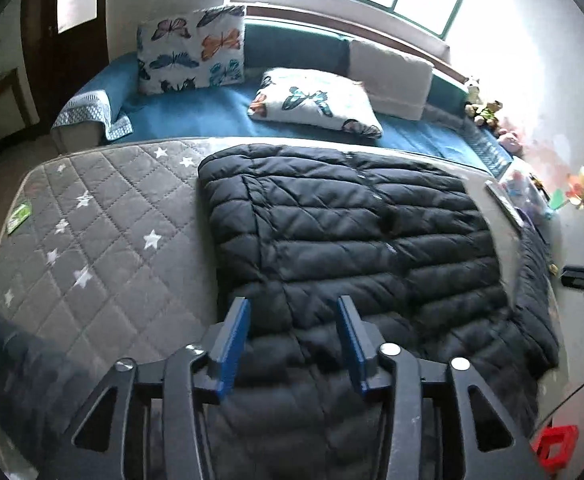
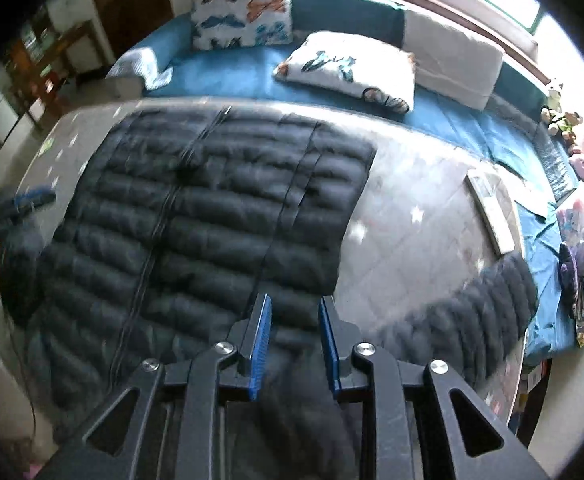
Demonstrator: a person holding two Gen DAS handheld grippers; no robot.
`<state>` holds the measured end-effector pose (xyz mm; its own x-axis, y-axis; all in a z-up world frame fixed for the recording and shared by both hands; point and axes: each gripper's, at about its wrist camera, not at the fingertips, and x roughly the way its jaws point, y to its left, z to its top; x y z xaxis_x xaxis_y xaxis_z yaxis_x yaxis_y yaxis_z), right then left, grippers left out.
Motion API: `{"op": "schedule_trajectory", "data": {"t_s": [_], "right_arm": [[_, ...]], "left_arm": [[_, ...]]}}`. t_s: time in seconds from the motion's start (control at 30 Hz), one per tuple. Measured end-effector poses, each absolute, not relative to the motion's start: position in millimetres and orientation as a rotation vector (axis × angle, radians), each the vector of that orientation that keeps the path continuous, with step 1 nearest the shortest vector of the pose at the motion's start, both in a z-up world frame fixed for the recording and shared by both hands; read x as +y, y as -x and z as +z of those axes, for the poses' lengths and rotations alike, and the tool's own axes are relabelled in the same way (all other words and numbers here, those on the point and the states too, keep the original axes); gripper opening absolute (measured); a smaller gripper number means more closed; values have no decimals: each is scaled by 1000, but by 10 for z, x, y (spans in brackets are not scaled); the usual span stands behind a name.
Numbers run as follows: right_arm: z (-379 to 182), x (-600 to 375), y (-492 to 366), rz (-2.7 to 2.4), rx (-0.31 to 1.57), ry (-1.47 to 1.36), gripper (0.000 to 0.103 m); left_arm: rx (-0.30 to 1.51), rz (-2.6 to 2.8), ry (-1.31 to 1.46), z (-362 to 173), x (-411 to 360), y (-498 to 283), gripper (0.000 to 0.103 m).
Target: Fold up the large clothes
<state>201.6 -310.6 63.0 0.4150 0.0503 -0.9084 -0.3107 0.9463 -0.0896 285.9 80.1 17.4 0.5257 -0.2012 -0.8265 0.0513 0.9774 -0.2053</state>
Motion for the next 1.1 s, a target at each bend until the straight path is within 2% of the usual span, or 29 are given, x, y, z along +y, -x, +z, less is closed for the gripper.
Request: {"op": "schedule_trajectory", "data": {"t_s": [0.1,0.27,0.5,0.63,0.9,1.03,1.1], "right_arm": [[464,-3024,-1719,308,1177,248,27],[48,-2742,-1150,451,1231,282,27],[-457,-2364,-451,671,1245,281,27],[-819,-2242,-150,642,1168,430,27],[-322,-2193,72,668,1029,472,27],[-582,-2139,200,720,1098,489,28],[-816,-2136,229,703,1119,538,31]], "left_arm": [[1008,-198,144,347,709,-2408,51],[1050,-295,122,310,481,-1747,51],[1065,-486,67,-26,-46,-828,51],[1053,-549,-9,-285,-327,-456,51],[1017,-546,-214,-577,-623,-48,51],[1018,-540,-235,-655,-652,50,52],[1019,-537,-232,-675,-632,32,55]]}}
